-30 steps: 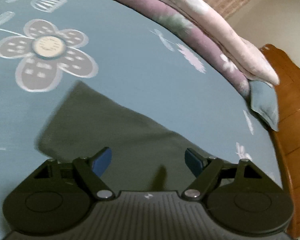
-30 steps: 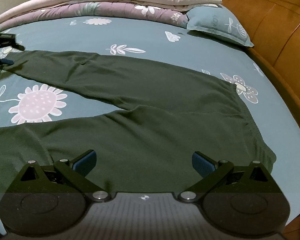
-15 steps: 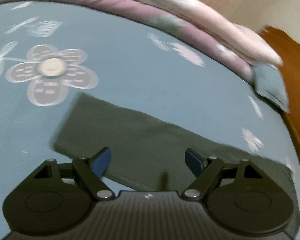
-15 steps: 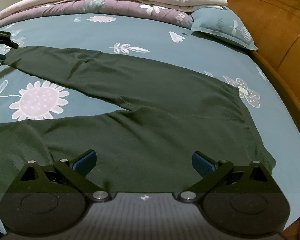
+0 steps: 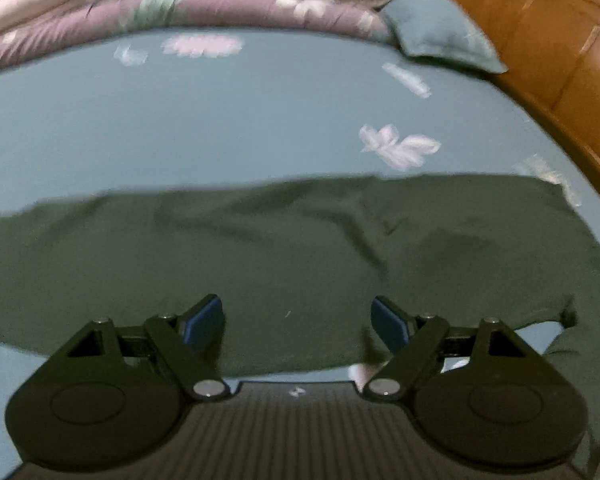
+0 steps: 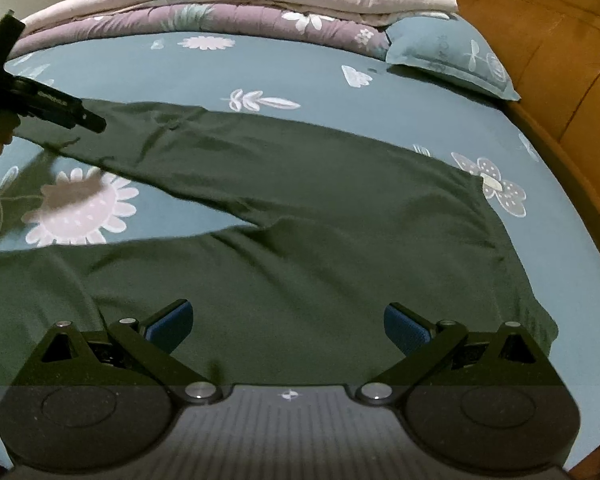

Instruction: Fold clothes

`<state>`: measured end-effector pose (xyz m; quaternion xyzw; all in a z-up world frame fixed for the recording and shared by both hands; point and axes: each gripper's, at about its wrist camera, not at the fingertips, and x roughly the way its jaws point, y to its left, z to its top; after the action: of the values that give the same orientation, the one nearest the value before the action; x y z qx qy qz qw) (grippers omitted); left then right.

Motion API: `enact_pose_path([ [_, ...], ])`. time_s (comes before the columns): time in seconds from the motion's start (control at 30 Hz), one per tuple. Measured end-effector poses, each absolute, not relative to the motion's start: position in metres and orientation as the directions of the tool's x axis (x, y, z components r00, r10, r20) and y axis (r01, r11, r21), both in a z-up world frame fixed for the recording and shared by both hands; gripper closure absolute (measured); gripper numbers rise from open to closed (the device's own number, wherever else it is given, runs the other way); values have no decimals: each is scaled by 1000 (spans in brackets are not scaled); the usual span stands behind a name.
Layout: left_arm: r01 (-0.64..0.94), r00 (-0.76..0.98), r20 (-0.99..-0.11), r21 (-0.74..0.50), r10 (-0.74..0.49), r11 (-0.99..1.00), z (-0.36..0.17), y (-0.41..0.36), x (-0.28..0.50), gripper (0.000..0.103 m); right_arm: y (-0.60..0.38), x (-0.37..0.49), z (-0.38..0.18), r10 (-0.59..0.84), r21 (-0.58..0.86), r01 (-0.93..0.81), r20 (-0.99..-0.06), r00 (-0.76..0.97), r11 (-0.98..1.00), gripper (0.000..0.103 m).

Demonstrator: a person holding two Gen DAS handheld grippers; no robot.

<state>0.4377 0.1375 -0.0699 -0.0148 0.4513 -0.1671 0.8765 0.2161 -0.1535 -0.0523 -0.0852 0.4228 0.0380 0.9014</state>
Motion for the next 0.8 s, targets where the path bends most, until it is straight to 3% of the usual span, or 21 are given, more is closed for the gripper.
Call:
enact_pose_path([
  [0.17, 240, 508, -819, -163, -267, 957, -69, 145, 426, 21, -167, 217, -58, -1, -101, -124, -782, 623, 987, 0],
  [0.33, 241, 560, -782, -161, -272, 957, -37, 149, 396, 21, -175, 221, -60, 25, -81, -140, -780, 625, 987, 0],
  [0.6, 322, 583, -746, -150, -321, 935, -6, 129, 324, 21, -186, 233, -60, 83, -63, -208, -778, 623, 976, 0],
  [0.8, 392, 514, -780, -158, -358, 906, -12, 96, 258, 21, -204, 245, -66, 107, -68, -257, -785, 610, 964, 0],
])
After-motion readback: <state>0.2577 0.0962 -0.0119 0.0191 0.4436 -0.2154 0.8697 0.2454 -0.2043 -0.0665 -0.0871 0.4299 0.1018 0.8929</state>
